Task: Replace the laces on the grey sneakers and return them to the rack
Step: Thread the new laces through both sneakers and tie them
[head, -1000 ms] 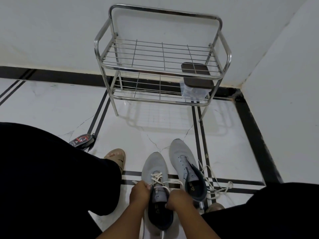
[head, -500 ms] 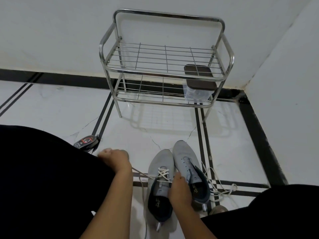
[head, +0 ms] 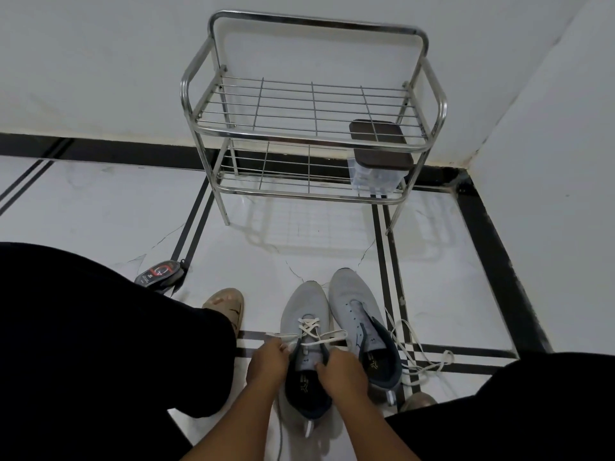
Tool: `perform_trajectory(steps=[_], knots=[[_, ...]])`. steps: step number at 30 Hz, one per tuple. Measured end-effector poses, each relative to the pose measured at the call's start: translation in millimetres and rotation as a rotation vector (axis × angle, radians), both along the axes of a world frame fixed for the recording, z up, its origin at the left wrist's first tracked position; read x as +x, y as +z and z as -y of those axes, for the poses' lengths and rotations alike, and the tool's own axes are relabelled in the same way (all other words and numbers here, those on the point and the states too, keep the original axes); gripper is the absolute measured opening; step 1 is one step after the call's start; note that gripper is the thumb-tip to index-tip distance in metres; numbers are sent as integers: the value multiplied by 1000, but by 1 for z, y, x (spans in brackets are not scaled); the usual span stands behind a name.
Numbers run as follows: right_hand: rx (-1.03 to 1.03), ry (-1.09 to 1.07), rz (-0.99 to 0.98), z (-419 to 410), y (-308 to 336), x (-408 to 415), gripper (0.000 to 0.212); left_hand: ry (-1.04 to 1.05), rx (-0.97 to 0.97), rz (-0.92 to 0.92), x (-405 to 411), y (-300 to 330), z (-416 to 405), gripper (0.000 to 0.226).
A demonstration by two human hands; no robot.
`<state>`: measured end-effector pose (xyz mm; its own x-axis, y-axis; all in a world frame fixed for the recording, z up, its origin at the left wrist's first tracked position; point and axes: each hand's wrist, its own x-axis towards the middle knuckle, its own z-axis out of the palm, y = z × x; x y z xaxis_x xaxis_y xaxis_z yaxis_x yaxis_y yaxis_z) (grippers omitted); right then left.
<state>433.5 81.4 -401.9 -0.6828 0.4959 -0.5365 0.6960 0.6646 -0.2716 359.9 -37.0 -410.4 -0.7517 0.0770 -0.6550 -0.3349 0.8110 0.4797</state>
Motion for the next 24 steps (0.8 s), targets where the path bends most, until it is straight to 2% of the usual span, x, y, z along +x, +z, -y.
perform_trajectory(steps=[1,4,6,7,8,9,10,12,13,14,16,19,22,24], knots=[[-6,5,-23,1,0,-2,33,159,88,10,-4,5,-3,22],[-31,-59,-40,0,0,-5,33,861,489,130,-26,15,2,18],[-29,-85,-28,-3,0,-4,35,1129,647,109,-41,19,16,22],[-22,-83,-22,-4,-1,-3,35,1185,644,89,-45,21,20,29],[-14,-78,-16,-4,-1,-3,35,1164,535,54,-47,21,21,34],[-9,-68,-13,-4,-1,-4,35,1017,354,-2,-46,20,20,34],[-6,-58,-8,-4,-1,-5,34,740,181,-49,-43,20,15,30],[-3,-39,-6,-4,-2,-7,33,140,-22,-40,-26,15,7,25],[-1,-37,-7,-4,-2,-7,32,-60,-74,9,-18,11,3,28],[2,-40,-7,-5,-2,-7,32,-169,-107,54,-12,6,1,31],[15,-46,-6,-5,-1,-6,32,-260,-164,94,-7,3,0,35],[33,-27,2,-4,-3,-4,28,-184,-202,79,-9,6,3,38],[20,-9,-2,-2,-3,-4,27,-157,-227,-32,-3,8,4,36],[2,7,-7,-3,-2,-5,27,-141,-262,-177,-3,10,6,34]])
